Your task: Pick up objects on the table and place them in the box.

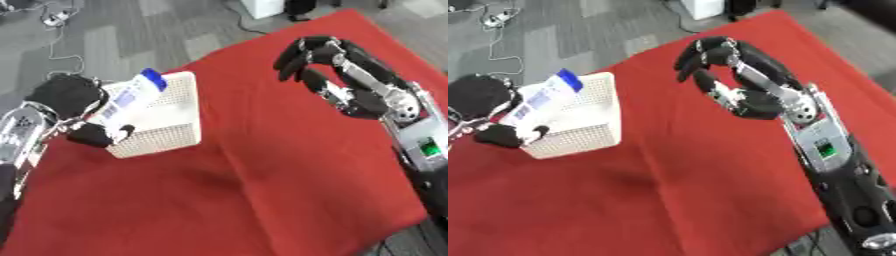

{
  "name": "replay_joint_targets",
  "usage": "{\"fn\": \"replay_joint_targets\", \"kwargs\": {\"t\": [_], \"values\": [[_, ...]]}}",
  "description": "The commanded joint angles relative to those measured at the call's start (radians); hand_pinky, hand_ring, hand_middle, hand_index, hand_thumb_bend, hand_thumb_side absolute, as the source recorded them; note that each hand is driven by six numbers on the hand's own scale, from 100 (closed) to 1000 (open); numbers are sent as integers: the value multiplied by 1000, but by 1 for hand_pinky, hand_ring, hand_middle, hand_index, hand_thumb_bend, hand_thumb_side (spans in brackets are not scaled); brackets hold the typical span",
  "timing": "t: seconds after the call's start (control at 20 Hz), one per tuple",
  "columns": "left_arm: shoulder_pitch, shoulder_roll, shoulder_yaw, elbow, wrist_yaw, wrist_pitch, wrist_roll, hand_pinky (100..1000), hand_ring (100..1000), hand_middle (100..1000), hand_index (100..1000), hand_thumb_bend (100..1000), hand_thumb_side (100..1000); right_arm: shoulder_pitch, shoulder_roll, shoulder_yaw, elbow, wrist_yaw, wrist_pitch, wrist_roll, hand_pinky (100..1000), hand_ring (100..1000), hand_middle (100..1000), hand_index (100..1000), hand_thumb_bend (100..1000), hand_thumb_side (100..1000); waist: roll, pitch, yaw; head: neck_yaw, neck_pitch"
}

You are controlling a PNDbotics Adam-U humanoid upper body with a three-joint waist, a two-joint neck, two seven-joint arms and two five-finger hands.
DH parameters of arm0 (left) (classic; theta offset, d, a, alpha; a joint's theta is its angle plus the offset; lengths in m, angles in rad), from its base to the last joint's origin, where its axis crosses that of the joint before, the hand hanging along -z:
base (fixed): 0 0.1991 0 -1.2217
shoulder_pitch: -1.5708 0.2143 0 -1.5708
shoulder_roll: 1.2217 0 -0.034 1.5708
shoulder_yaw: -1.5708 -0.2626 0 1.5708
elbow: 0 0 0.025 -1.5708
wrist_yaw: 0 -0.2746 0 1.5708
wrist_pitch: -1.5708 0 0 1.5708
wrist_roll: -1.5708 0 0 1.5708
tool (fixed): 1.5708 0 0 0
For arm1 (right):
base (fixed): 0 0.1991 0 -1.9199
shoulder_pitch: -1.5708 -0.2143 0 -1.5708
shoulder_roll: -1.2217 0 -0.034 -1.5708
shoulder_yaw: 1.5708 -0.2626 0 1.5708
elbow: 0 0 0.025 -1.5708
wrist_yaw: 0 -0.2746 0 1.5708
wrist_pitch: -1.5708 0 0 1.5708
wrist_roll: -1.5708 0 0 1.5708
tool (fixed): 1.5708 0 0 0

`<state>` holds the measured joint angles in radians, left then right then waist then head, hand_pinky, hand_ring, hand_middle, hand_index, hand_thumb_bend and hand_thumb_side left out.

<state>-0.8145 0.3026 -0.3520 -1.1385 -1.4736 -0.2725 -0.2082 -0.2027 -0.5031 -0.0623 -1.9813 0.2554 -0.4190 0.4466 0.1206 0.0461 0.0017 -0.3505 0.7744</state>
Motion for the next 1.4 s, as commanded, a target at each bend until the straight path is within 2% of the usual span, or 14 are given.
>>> {"fn": "replay_joint_targets", "kwargs": {"t": [0.05,0.1,0.15,0.2,0.25,0.4,0.55,0.85,1.0,1.05,1.15,1.2,1.3,1.4], "values": [[-5,10,5,0,-18,-39,22,626,753,702,744,386,1000,-12,-14,-5,-19,-6,0,4,465,640,680,681,115,1000,-5,-9,0,13,-4],[0,12,4,-5,-11,-51,22,626,753,702,744,386,1000,-11,-14,-6,-19,-6,1,5,465,640,680,681,115,1000,-5,-10,1,14,-4],[5,14,4,-10,-3,-60,20,705,815,771,782,402,1000,-10,-14,-6,-19,-6,1,5,465,640,680,681,115,1000,-5,-10,2,14,-4],[9,16,4,-17,7,-67,19,696,807,763,780,400,1000,-9,-15,-6,-19,-6,1,5,465,640,680,681,115,1000,-5,-11,2,13,-4],[13,18,4,-24,15,-70,16,752,850,803,793,401,1000,-9,-15,-6,-19,-6,1,5,465,640,680,681,115,1000,-5,-12,3,12,-4],[32,27,10,-79,52,-62,32,764,837,814,799,357,1000,-4,-15,-8,-19,-4,2,5,465,640,680,682,115,1000,-6,-13,7,9,-4],[84,54,19,-204,119,-25,58,756,800,801,807,328,1000,0,-16,-11,-19,0,2,3,465,640,680,682,115,1000,-6,-12,13,6,-4],[304,119,84,-636,353,134,125,669,650,711,787,351,1000,17,-16,-22,-19,12,3,-11,465,640,680,680,116,1000,-10,-12,35,26,-4],[409,120,119,-809,452,195,166,550,554,639,756,370,1000,33,-15,-29,-19,21,4,-19,464,639,680,680,115,1000,-18,-15,51,28,-4],[431,114,128,-836,479,199,188,523,534,627,754,373,1000,39,-14,-31,-19,25,4,-22,464,639,680,680,114,1000,-21,-15,58,26,-4],[465,79,152,-855,526,182,265,400,444,568,747,397,1000,55,-10,-37,-19,33,2,-30,464,638,679,675,115,1000,-31,-17,75,26,-4],[478,54,166,-858,547,171,306,393,437,566,750,375,1000,65,-9,-42,-19,37,-1,-39,454,628,668,662,113,994,-37,-17,87,22,-4],[488,11,188,-861,578,156,365,399,433,559,749,423,1000,82,-9,-49,-19,37,-11,-66,442,618,657,654,107,975,-46,-16,104,8,-4],[484,-17,200,-861,602,158,393,450,453,568,754,423,1000,97,-13,-56,-19,35,-22,-96,437,610,649,645,105,970,-54,-13,115,-7,-4]]}}
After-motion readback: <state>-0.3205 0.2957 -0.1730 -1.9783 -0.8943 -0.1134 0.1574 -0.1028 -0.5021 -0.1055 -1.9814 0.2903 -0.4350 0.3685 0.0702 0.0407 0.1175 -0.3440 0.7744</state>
